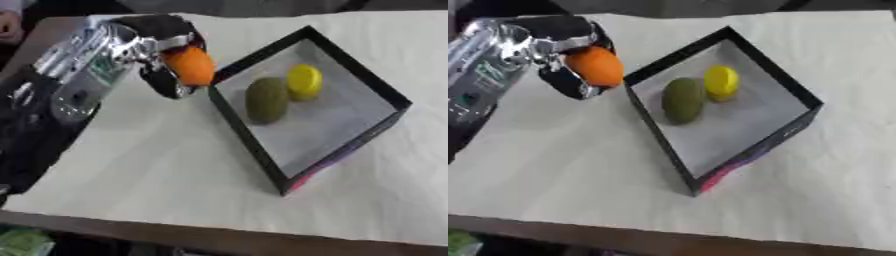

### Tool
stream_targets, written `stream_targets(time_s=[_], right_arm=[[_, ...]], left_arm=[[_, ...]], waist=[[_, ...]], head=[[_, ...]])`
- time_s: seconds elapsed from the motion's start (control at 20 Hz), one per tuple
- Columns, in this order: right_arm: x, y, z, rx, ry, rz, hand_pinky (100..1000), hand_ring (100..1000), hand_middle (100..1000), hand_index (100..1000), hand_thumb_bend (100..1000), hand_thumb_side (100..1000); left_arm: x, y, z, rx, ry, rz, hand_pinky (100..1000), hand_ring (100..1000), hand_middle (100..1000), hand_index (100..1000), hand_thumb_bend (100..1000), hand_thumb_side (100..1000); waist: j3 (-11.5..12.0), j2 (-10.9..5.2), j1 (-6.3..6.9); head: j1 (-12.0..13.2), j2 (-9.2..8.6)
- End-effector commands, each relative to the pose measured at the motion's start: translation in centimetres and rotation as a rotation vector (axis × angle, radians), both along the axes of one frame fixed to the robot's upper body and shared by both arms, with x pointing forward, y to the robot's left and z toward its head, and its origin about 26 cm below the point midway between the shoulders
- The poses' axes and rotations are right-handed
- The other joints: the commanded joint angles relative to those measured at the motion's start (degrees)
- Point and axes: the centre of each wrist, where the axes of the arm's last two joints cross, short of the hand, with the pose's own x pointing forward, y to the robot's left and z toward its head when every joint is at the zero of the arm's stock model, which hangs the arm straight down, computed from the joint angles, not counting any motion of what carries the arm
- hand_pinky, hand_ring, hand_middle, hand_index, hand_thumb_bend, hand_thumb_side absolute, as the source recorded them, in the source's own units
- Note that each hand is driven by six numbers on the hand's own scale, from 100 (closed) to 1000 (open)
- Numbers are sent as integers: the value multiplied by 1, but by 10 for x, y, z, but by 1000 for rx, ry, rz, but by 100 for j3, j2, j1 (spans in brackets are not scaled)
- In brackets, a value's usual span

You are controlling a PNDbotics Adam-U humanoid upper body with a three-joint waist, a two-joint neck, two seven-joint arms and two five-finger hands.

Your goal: Pick up objects on the table and place them in the box.

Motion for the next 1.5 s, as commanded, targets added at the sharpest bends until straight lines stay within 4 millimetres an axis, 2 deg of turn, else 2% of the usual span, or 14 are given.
stream_targets(time_s=[0.05,0.2,0.3,0.55,0.8,0.9,0.95,1.0,1.05,1.1,1.15,1.25,1.3,1.5], right_arm=[[-4,-1,15,-24,-52,-4,843,805,770,879,363,263],[-4,1,22,-23,-79,10,843,805,770,878,374,255],[-4,3,27,-19,-99,20,842,804,770,877,377,250],[-4,6,32,-23,-115,35,841,804,769,877,377,254],[-3,8,30,-12,-108,44,840,803,769,876,378,256],[-2,10,30,-7,-106,52,840,803,768,876,378,257],[-2,10,29,-7,-104,54,839,803,768,876,367,252],[-2,10,28,-7,-101,54,839,802,768,876,379,258],[-2,10,28,-7,-98,52,839,802,768,876,378,259],[-2,10,27,-7,-96,51,839,803,768,876,378,259],[-2,9,27,-7,-95,49,840,802,768,876,377,259],[-2,9,27,-8,-95,45,839,802,768,876,377,258],[-3,8,27,-9,-95,41,839,802,768,876,377,258],[-3,5,26,-7,-90,28,839,802,768,875,377,258]], left_arm=[[-24,-7,41,-93,-172,-26,630,626,570,685,177,100],[-19,-40,48,-140,-278,-67,608,612,555,669,197,100],[-5,-63,39,-162,-303,-77,607,610,553,668,189,100],[39,-103,-20,-125,-219,-114,632,629,573,681,166,100],[62,-117,-85,-88,-43,-167,638,642,591,697,215,100],[66,-119,-105,-70,4,-161,660,668,623,730,323,168],[68,-119,-110,-59,14,-158,744,767,754,855,507,423],[69,-118,-111,-47,9,-157,793,815,801,887,675,485],[70,-117,-109,-39,-7,-153,833,856,841,917,777,531],[70,-115,-105,-37,-24,-147,840,862,846,922,801,538],[69,-112,-100,-45,-43,-139,865,885,863,938,989,588],[68,-104,-88,-79,-79,-114,868,887,865,939,1000,700],[67,-99,-82,-102,-99,-92,864,885,861,935,1000,718],[56,-74,-53,-216,-165,-36,848,872,854,931,1000,691]], waist=[[-2,-200,-15],[-32,-211,-41],[-71,-208,-58],[-164,-173,-62],[-190,-144,-64],[-203,-139,-84],[-202,-139,-87],[-196,-142,-86],[-186,-145,-80],[-175,-148,-74],[-161,-152,-67],[-136,-160,-56],[-122,-166,-55],[-55,-188,-50]], head=[[11,-7],[79,-7],[126,-7],[221,-7],[199,-7],[207,-7],[208,-7],[211,-7],[214,-7],[210,-7],[194,-7],[152,-7],[128,-7],[19,-7]])
